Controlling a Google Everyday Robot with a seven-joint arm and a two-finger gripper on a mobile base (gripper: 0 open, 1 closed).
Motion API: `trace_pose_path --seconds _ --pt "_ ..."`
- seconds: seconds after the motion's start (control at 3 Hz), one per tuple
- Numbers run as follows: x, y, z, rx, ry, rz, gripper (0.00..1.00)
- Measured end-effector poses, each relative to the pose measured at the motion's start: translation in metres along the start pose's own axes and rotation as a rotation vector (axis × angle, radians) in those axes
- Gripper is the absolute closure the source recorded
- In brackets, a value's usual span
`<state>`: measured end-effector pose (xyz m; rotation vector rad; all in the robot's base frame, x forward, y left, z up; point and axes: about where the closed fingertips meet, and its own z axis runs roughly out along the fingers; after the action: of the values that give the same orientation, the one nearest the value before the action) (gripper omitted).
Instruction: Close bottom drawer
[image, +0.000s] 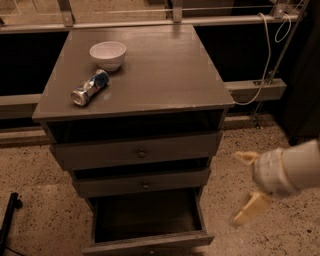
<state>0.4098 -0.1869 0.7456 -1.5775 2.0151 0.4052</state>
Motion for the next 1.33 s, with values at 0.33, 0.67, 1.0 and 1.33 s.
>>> trace_pose_path --seconds 0.33,0.67,1.0,1.33 --pt "-0.009 0.036 0.107 -0.092 -0.155 -0.097 0.0" --pt "-0.022 0.03 0.145 -0.063 -0.218 -0.182 0.0" --pt "-0.022 0.03 0.145 -0.063 -0.218 -0.182 0.0" --pt "-0.032 0.04 0.198 -0.102 -0.216 -0.294 0.0"
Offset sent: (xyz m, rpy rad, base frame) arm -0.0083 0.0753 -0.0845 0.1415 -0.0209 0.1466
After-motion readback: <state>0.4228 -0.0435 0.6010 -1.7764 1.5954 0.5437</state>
